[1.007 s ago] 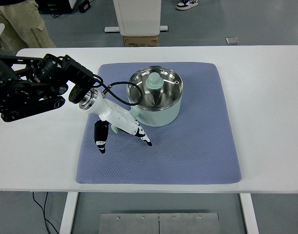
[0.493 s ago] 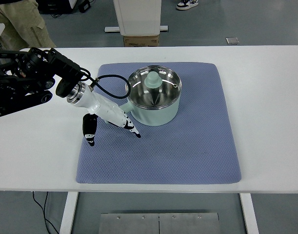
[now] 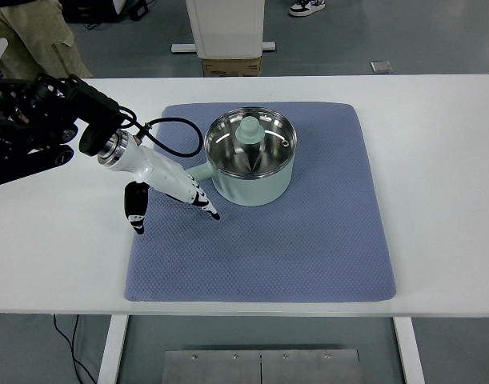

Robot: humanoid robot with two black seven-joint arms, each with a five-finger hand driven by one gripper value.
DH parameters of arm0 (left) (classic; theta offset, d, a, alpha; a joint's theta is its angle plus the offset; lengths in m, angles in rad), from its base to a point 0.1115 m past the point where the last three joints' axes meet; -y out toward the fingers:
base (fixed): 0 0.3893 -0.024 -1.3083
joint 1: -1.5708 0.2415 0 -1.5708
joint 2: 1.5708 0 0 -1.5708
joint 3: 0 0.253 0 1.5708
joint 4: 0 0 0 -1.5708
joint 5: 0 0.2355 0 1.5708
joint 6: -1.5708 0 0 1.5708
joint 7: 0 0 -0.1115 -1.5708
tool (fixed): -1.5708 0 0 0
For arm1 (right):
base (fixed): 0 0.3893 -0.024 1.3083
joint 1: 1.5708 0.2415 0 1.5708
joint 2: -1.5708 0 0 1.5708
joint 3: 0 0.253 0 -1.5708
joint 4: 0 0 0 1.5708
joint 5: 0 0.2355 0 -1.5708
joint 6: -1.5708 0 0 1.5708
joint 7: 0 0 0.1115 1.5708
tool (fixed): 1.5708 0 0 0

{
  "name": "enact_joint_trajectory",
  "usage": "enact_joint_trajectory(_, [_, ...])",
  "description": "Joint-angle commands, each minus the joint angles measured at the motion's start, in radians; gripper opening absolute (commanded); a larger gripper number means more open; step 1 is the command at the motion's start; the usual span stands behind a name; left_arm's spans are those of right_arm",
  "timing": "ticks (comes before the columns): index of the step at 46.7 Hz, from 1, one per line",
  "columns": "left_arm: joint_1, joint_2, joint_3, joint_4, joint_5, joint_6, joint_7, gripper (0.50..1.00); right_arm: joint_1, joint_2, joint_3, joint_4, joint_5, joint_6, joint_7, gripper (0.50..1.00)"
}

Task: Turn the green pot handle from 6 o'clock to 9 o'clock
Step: 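Sweep the handle with the left hand toward the left arm, rotating the pot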

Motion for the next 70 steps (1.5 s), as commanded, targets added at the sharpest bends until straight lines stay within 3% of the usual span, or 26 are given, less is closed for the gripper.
enact_joint_trajectory(1, [-0.001,0.001,0.009,0.001,0.000,0.016,0.000,1.000,0.000,0.000,0.000,-0.001,0.000,0.000,0.000,1.000])
enact_joint_trajectory(18, [0.001,-0.001,0.015,0.073,-0.002,0.034,0.000,1.000,0.000,0.000,0.000,0.000,0.000,0.000,0.000,1.000])
enact_joint_trajectory(70, [0.002,-0.002,0.062,0.137,0.003,0.088,0.000,1.000,0.000,0.000,0.000,-0.001,0.000,0.000,0.000,1.000])
